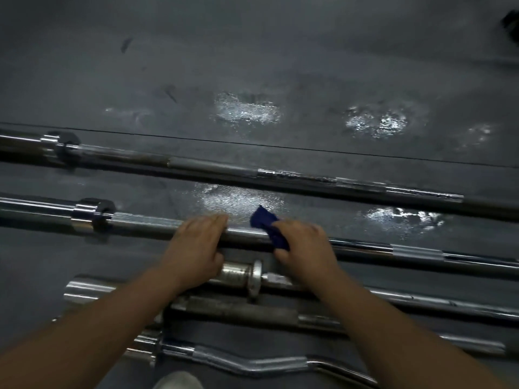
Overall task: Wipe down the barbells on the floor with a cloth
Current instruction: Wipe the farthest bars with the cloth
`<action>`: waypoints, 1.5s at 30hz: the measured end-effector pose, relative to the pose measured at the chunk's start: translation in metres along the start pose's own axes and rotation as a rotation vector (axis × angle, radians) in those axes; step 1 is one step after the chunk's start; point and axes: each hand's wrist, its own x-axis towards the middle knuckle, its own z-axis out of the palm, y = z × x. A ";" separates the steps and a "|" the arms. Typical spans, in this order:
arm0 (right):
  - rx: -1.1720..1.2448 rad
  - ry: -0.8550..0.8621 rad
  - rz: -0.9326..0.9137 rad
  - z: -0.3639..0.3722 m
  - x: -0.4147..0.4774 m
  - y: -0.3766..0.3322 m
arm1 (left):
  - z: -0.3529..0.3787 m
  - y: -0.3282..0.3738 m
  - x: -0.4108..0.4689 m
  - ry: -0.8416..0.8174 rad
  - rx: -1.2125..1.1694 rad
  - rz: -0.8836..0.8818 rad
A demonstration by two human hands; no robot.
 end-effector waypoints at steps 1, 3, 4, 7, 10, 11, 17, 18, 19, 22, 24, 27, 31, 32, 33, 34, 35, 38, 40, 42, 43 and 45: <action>-0.018 0.016 0.021 -0.005 -0.013 0.022 | 0.004 0.005 0.002 0.007 0.016 0.017; -0.060 0.044 0.089 -0.016 -0.039 0.066 | 0.012 0.014 0.007 0.009 0.042 0.038; -0.078 0.055 0.138 -0.021 -0.050 0.089 | 0.014 0.019 0.010 0.009 0.049 0.038; -0.103 0.056 0.332 -0.033 -0.074 0.140 | 0.019 0.031 0.015 -0.009 0.061 0.005; -0.028 0.139 0.443 -0.023 -0.061 0.108 | 0.024 0.038 0.016 -0.040 0.092 -0.029; 0.006 0.146 0.384 -0.015 -0.051 0.080 | 0.025 0.038 0.016 -0.029 0.093 -0.035; -0.006 0.191 0.069 0.008 -0.036 0.029 | 0.035 0.063 0.009 -0.002 0.081 0.049; -0.010 0.217 0.131 0.004 -0.044 0.050 | 0.036 0.069 0.008 -0.007 0.072 0.059; -0.004 0.264 0.246 -0.001 -0.053 0.072 | 0.037 0.074 0.009 -0.011 0.061 0.062; 0.034 0.371 0.581 -0.007 -0.064 0.101 | 0.041 0.079 0.012 0.009 0.037 0.047; 0.066 0.390 0.575 0.006 -0.044 0.065 | 0.043 0.081 0.014 0.033 0.000 0.030; 0.059 0.302 0.291 0.032 -0.017 -0.014 | 0.044 0.080 0.014 0.133 -0.105 -0.012; 0.038 0.208 0.077 0.029 -0.022 0.005 | 0.044 0.072 0.012 0.139 -0.067 0.026; 0.016 0.217 0.072 0.023 -0.031 0.026 | 0.044 0.073 0.011 0.127 -0.033 0.034; 0.007 0.255 0.111 0.016 -0.040 0.050 | 0.044 0.075 0.011 0.115 -0.011 0.031; -0.001 0.304 0.184 0.008 -0.049 0.076 | 0.044 0.077 0.012 0.103 0.001 0.025; -0.015 0.338 0.261 0.000 -0.060 0.102 | 0.044 0.078 0.012 0.094 0.008 0.020; -0.076 0.366 0.461 -0.018 -0.093 0.171 | 0.043 0.075 0.011 0.077 0.007 0.020; -0.081 0.408 0.602 -0.021 -0.098 0.183 | 0.041 0.072 0.010 0.073 0.007 0.016; -0.050 0.456 0.666 -0.012 -0.083 0.160 | 0.037 0.067 0.007 0.073 0.017 -0.007; -0.033 0.461 0.629 -0.006 -0.071 0.136 | 0.035 0.063 0.005 0.071 0.019 -0.023; -0.006 0.427 0.430 0.012 -0.045 0.070 | 0.031 0.054 0.001 0.067 0.029 -0.041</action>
